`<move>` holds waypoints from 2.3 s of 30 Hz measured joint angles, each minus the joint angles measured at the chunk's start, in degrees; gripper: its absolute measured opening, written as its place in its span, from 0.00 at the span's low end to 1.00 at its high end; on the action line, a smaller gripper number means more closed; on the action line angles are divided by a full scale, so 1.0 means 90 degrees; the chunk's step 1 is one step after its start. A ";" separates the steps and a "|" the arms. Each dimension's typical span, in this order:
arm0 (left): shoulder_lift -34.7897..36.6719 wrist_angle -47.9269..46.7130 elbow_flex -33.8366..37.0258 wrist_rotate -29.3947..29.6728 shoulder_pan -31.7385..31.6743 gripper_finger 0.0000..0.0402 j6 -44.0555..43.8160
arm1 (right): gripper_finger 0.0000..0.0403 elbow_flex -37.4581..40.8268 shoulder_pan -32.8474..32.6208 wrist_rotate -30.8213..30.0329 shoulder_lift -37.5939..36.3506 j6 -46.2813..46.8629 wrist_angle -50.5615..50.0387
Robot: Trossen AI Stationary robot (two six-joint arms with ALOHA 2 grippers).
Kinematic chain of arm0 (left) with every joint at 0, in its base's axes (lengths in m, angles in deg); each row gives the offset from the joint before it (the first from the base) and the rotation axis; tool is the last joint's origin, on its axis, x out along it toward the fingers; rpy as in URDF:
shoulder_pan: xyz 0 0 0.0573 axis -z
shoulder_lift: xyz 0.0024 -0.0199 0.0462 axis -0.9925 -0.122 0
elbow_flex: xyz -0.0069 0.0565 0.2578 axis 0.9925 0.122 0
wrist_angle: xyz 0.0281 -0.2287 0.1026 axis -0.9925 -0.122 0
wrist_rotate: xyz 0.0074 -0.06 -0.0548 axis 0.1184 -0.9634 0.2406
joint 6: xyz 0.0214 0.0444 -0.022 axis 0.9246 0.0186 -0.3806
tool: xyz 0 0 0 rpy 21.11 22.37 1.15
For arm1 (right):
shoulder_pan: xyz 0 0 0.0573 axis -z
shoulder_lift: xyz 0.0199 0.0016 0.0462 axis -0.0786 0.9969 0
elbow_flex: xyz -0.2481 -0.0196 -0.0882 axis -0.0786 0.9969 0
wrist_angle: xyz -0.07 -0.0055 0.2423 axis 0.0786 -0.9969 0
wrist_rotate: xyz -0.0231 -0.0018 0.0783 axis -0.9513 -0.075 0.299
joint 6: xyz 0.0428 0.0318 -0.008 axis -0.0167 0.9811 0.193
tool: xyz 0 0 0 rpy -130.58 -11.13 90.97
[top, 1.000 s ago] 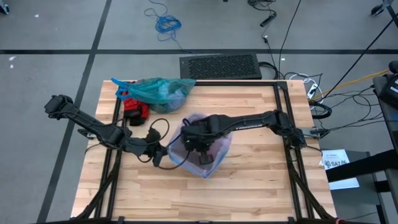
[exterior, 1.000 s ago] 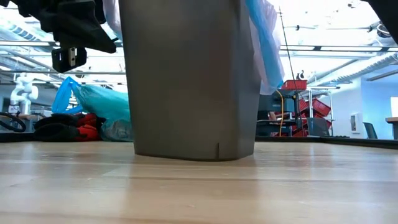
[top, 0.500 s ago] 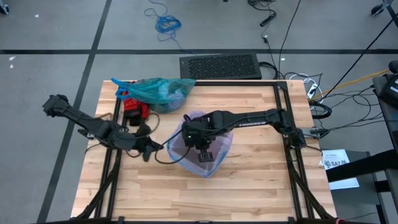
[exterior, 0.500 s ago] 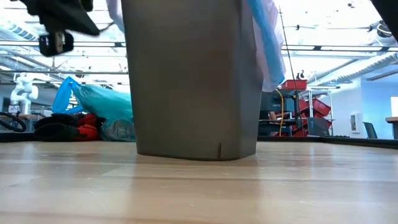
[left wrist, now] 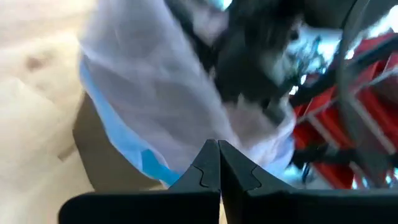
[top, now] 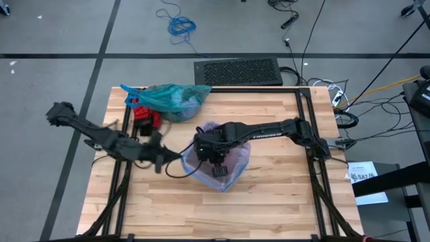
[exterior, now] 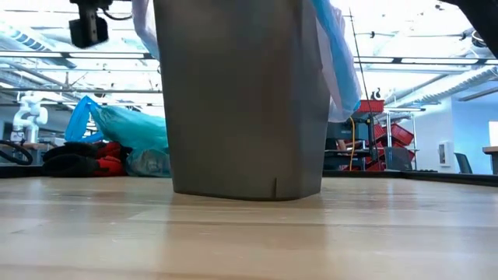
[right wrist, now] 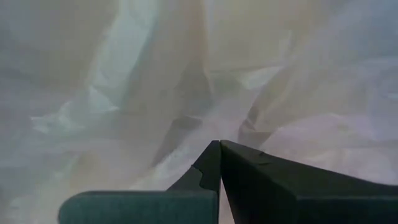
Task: Place trash/remove bag and relplace
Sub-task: Insert the new pink trash bag into the black trash bin
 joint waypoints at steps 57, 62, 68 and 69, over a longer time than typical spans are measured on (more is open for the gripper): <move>-0.1084 0.0222 0.0007 -0.0729 0.0053 0.00 0.0159 | 0.00 -0.1345 0.0442 0.0320 -0.1341 0.0855 -0.1172; -0.0339 0.0071 0.0007 -0.1129 0.0053 0.00 0.0224 | 0.00 -0.1345 0.0438 0.0327 -0.1503 0.0992 -0.1246; 0.0253 -0.0072 0.0007 -0.1510 0.0061 0.00 0.0206 | 0.00 -0.1345 0.0431 0.0337 -0.1532 0.1158 -0.1308; 0.0313 -0.0090 0.0007 -0.1509 0.0061 0.00 0.0208 | 0.00 -0.1345 0.0429 0.0335 -0.1532 0.1181 -0.1350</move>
